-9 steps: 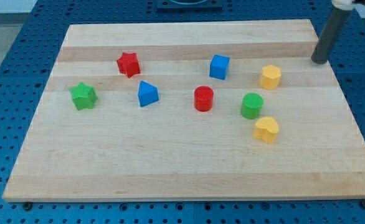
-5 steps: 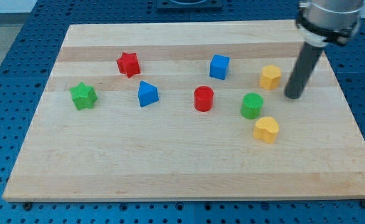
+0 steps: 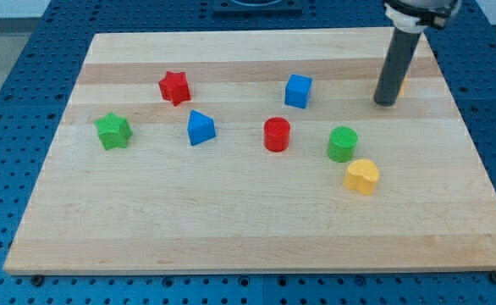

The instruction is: Move the yellow hexagon to the top left side

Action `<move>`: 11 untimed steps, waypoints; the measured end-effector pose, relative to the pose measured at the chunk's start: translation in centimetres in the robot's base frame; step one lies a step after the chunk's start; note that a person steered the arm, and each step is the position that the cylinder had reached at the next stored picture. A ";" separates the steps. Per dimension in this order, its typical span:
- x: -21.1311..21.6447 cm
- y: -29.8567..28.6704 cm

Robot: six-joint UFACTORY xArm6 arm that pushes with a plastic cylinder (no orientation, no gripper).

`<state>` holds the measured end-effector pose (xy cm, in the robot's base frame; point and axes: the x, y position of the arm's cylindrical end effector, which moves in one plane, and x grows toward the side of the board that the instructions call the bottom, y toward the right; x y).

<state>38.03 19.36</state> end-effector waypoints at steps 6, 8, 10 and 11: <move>-1.7 13.3; -1.7 8.6; -3.4 4.4; -4.9 2.7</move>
<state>33.16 22.09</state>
